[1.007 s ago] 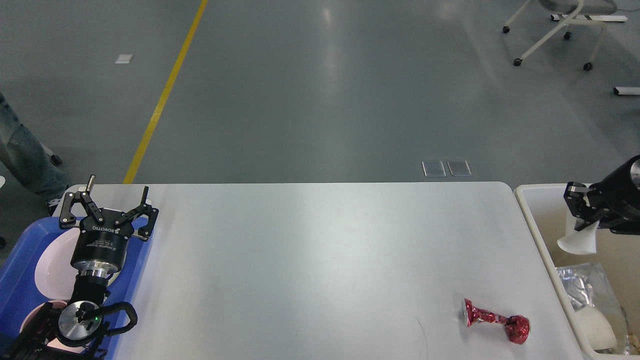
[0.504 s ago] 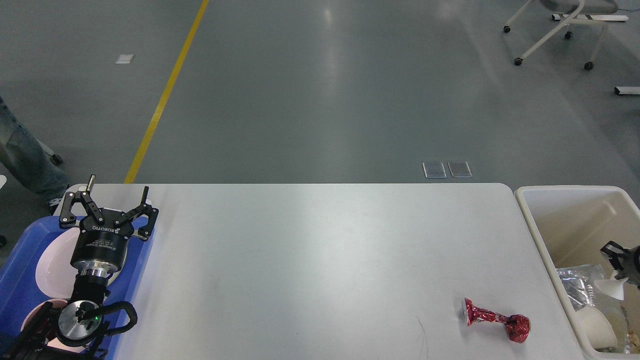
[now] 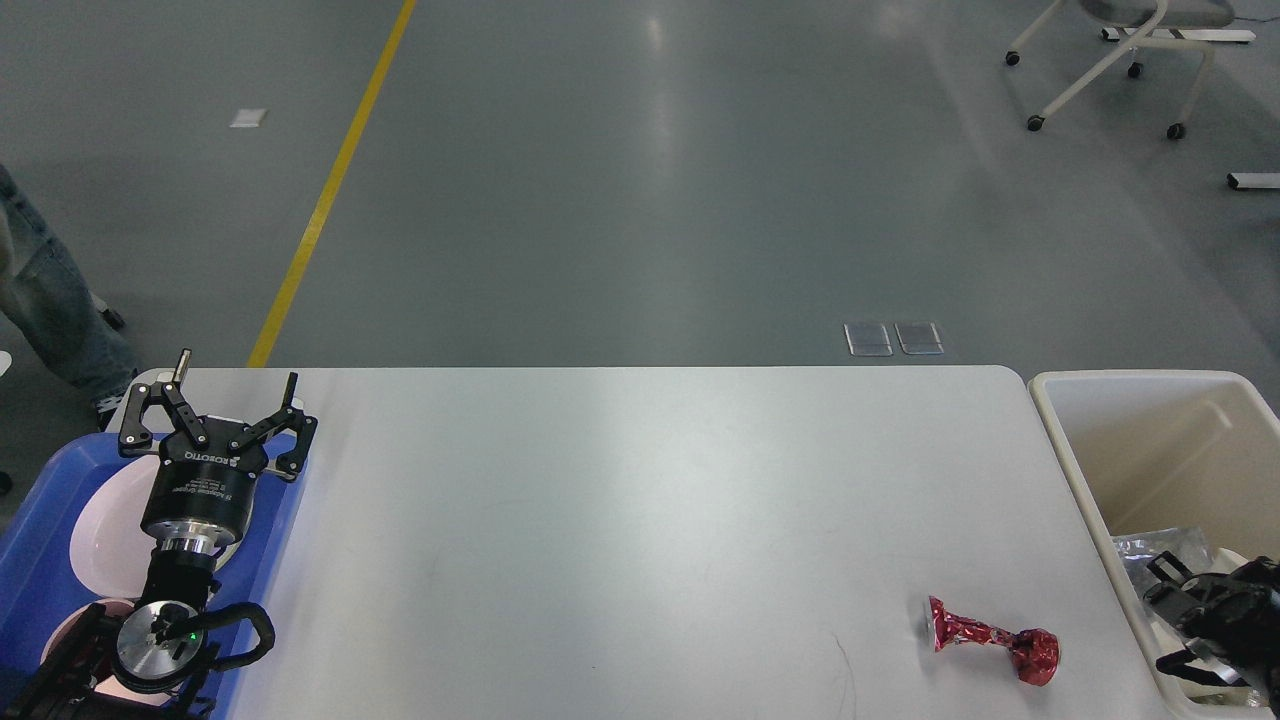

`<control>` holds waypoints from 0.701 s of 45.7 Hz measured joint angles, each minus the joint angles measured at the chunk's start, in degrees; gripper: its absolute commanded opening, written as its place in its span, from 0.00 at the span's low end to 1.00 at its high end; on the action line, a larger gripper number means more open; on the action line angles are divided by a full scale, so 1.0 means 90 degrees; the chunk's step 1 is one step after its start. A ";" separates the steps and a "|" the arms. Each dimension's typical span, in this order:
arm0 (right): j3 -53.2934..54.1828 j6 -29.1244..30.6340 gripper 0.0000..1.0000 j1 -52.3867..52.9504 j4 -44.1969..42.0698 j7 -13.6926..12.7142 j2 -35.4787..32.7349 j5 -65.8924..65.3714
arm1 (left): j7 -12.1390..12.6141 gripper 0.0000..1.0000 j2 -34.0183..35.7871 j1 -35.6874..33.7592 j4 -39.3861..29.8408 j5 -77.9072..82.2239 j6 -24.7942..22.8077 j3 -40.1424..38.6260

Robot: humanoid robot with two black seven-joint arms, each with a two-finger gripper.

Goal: Tidy desktop
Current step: 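Release the paper cup inside the cream bin with the right gripper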

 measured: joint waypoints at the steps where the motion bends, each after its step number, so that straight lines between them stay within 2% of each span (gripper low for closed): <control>1: -0.0005 -0.0103 0.00 -0.0045 -0.0032 -0.0001 0.0031 0.0000 | 0.0000 0.97 0.0000 0.0000 0.0000 0.0000 0.0000 0.0000; 6: -0.0018 -0.0269 0.00 -0.0096 -0.0060 -0.0001 0.0053 0.0000 | 0.0000 0.97 0.0000 0.0000 0.0000 0.0000 0.0000 0.0000; 7: -0.0021 -0.0282 0.09 -0.0100 -0.0061 0.0000 0.0050 0.0000 | 0.0000 0.97 0.0000 0.0000 0.0000 0.0000 0.0000 0.0000; 8: -0.0023 -0.0289 0.25 -0.0103 -0.0061 0.0000 0.0047 0.0000 | 0.0000 0.97 0.0000 0.0000 0.0000 0.0000 0.0000 0.0000; 11: -0.0027 -0.0319 0.79 -0.0107 -0.0061 -0.0001 0.0027 0.0000 | 0.0000 0.97 0.0000 0.0000 0.0000 0.0000 0.0000 0.0000; 12: -0.0027 -0.0333 0.90 -0.0106 -0.0061 0.0000 0.0021 0.0001 | 0.0000 0.97 0.0000 0.0000 0.0000 0.0000 0.0000 0.0000; 14: -0.0026 -0.0393 1.00 -0.0106 -0.0062 0.0000 0.0011 0.0005 | 0.0000 0.97 0.0000 0.0000 0.0000 0.0000 0.0000 0.0000; 20: -0.0012 -0.0643 1.00 -0.0103 -0.0055 0.0000 0.0005 0.0006 | 0.0000 0.97 0.0000 -0.0001 0.0000 0.0000 0.0000 0.0000; 32: 0.0010 -0.0684 1.00 -0.0099 0.0035 0.0000 0.0020 0.0015 | 0.0000 0.97 0.0000 -0.0001 0.0000 0.0000 0.0000 0.0000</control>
